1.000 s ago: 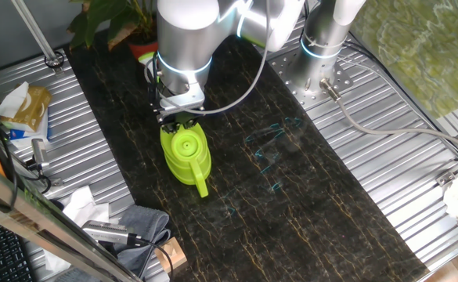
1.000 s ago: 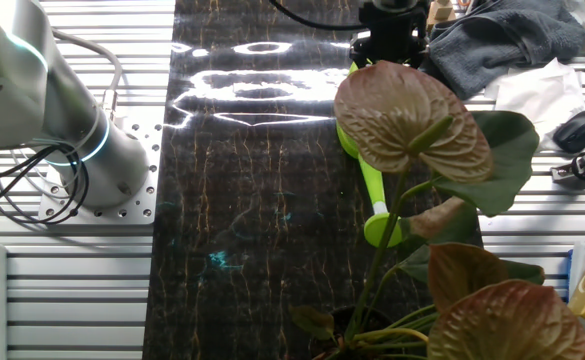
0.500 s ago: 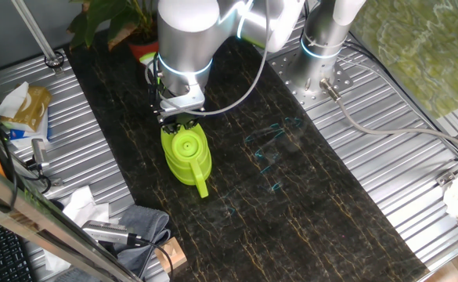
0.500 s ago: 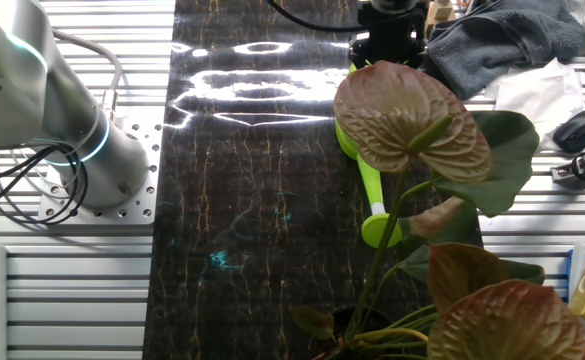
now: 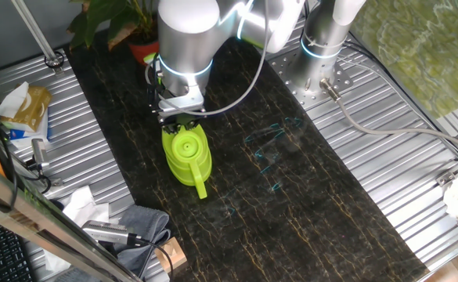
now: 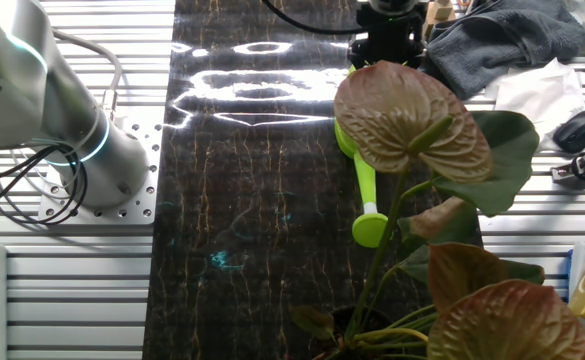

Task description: Water the plant

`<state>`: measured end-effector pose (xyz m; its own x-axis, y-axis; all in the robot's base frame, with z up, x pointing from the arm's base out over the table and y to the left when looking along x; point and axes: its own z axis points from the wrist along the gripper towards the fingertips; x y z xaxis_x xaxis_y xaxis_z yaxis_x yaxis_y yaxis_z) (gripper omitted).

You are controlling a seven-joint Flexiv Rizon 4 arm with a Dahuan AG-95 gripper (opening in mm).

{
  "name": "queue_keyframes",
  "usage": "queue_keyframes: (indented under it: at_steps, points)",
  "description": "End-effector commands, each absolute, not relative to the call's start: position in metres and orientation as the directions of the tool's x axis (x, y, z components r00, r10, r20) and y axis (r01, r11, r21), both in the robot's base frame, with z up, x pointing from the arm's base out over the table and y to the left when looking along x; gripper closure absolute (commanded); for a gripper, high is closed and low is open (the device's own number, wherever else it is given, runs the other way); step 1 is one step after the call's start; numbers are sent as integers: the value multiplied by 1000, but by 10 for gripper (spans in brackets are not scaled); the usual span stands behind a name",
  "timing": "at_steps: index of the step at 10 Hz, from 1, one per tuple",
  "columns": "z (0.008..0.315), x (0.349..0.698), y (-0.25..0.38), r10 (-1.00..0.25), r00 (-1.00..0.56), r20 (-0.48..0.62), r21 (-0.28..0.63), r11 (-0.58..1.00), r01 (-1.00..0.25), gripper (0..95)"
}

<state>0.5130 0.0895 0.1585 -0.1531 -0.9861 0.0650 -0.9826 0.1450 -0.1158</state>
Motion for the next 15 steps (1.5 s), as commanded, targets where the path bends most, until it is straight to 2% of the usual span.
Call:
queue_keyframes:
  at_steps: [1, 5, 8, 9, 10, 12, 13, 15]
  points:
    - [158, 513, 89, -985, -161, 63, -118, 153, -981, 950]
    - [158, 512, 90, -983, -173, 62, -124, 164, -979, 950]
    - [158, 512, 90, -984, -168, 56, -121, 160, -980, 380]
    - [158, 512, 90, -985, -162, 52, -120, 155, -981, 380]
    - [158, 512, 90, -986, -162, 48, -119, 156, -981, 190]
    - [159, 513, 90, -984, -172, 43, -116, 166, -979, 190]
    - [162, 513, 90, -982, -186, 42, -114, 181, -977, 380]
    - [172, 515, 92, -980, -196, 44, -114, 190, -975, 380]
